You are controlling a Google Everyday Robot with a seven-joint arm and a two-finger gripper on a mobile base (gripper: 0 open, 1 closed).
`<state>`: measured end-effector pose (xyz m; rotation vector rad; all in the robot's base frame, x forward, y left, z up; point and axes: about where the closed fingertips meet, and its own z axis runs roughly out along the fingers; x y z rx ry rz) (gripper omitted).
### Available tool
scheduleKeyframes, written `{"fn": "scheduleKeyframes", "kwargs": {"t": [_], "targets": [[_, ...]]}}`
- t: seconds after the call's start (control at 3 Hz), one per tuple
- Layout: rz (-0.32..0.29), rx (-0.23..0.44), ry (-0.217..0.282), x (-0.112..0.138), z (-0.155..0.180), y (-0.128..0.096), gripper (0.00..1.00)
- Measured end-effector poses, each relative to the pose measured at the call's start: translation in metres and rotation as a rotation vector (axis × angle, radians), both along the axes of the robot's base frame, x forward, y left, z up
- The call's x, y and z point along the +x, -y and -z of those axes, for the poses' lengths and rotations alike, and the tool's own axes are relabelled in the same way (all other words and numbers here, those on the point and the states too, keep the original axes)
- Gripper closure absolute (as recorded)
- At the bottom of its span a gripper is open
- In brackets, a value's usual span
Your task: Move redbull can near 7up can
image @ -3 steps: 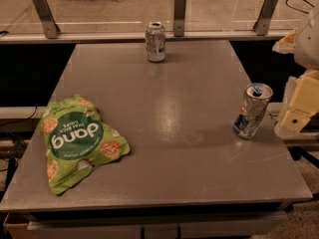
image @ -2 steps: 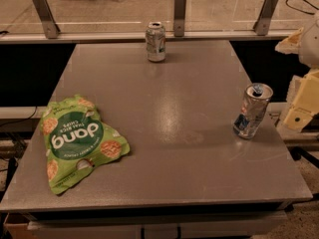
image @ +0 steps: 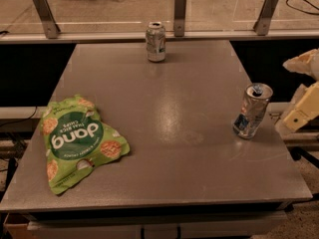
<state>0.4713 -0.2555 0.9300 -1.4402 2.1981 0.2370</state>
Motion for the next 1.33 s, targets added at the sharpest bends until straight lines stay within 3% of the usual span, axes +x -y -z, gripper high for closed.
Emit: {"fn": "scheduleKeyframes", "kwargs": {"t": [0.67, 1.0, 1.33], "targets": [[0.002, 0.246, -0.02, 0.014, 0.022, -0.02, 0.0], [-0.013, 0.315, -0.019, 0.016, 0.029, -0.033, 0.17], [-0.022, 0.357, -0.022, 0.016, 0.031, -0.041, 0.41]]}}
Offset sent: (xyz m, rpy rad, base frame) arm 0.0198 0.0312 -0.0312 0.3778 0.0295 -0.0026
